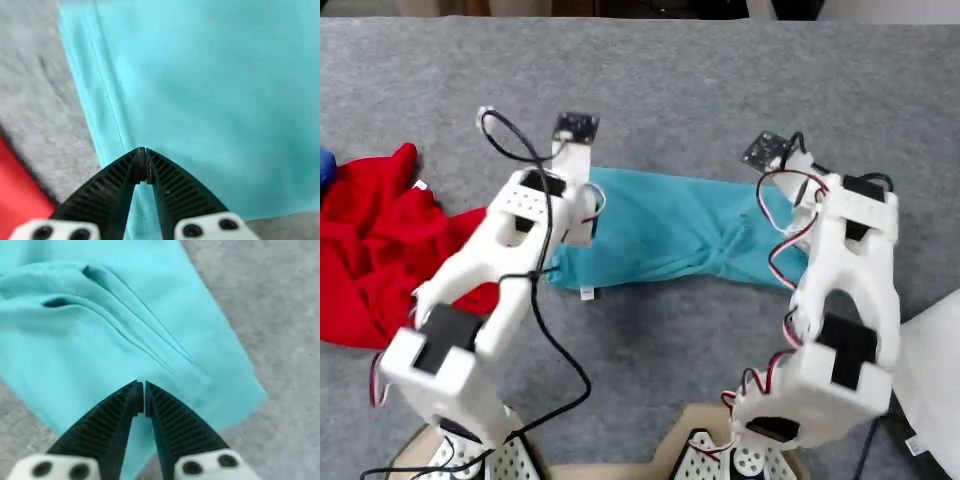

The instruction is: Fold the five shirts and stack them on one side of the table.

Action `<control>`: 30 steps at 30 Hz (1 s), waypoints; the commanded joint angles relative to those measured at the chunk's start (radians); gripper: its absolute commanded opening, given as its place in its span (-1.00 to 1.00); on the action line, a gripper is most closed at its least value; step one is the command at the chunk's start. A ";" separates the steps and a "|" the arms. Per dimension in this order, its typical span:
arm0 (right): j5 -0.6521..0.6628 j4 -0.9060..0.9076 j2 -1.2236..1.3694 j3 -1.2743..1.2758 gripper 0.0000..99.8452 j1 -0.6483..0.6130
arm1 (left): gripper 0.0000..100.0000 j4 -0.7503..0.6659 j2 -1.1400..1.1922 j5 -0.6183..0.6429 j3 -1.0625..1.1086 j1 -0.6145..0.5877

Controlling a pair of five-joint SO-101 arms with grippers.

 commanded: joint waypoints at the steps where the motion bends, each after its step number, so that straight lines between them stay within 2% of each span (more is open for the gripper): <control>1: 0.006 -0.057 0.067 -0.047 -0.95 0.018 | -0.96 -0.012 0.061 -0.008 -0.037 -0.012; 4: 0.005 -0.058 0.096 -0.047 -0.95 0.016 | -0.96 -0.012 0.071 -0.034 -0.049 -0.018; 8: -0.011 -0.031 -0.016 -0.042 -0.95 0.015 | -0.96 -0.005 0.038 -0.041 -0.075 -0.026; 14: -0.005 0.055 -0.262 -0.044 -0.95 0.013 | -0.95 0.201 -0.137 -0.041 -0.247 -0.078; 16: -0.005 0.071 -0.317 -0.041 -0.95 0.013 | -0.87 0.232 -0.159 -0.041 -0.287 -0.120; 19: -0.008 0.089 -0.346 -0.041 -0.95 0.013 | -0.71 0.253 -0.120 -0.017 -0.316 -0.184; 21: -0.008 0.089 -0.348 -0.041 -0.95 0.013 | -0.67 0.278 -0.067 -0.014 -0.331 -0.204; 24: -0.008 0.089 -0.343 -0.041 -0.95 0.013 | -0.63 0.321 0.041 0.011 -0.373 -0.204; 27: -0.009 0.089 -0.351 -0.041 -0.95 0.015 | -0.56 0.331 0.131 0.094 -0.428 -0.207; 30: -0.009 0.089 -0.346 -0.041 -0.95 0.015 | -0.54 0.362 0.168 0.107 -0.493 -0.190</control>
